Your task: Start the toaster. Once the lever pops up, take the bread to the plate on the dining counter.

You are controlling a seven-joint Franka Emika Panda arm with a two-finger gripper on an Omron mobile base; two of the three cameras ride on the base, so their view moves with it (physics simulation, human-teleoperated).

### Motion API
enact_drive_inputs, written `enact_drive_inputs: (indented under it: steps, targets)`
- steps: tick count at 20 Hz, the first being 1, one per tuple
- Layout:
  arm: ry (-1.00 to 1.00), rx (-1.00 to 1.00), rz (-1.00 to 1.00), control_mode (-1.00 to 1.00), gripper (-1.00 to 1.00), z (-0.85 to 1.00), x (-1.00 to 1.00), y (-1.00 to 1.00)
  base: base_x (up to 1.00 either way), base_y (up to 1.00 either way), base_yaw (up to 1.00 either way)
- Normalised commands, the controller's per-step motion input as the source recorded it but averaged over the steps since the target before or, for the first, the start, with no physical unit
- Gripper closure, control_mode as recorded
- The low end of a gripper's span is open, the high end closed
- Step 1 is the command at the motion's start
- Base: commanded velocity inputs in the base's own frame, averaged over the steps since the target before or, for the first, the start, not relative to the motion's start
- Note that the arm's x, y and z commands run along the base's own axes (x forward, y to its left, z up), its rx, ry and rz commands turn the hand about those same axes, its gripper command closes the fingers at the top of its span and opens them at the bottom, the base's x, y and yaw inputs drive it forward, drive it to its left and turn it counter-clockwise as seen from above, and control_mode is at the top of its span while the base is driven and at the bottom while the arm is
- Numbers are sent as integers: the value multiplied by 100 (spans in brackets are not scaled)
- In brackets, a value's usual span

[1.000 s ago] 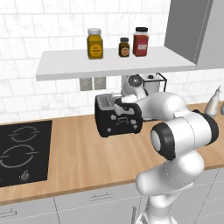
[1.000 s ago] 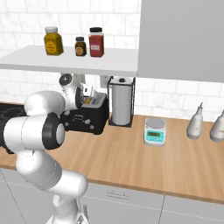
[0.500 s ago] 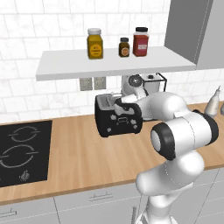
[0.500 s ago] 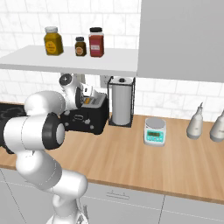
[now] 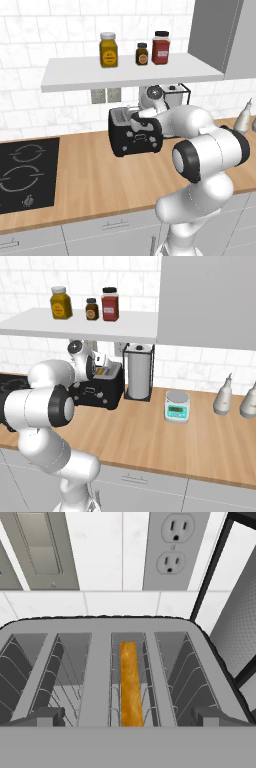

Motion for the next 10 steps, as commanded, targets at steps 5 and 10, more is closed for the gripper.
enact_drive_inputs:
  steps: [5, 10]
  targets:
    - [0, 0, 0, -100, -100, 0, 0, 0, 0, 0, 0]
    - [0, 0, 0, -100, -100, 0, 0, 0, 0, 0, 0]
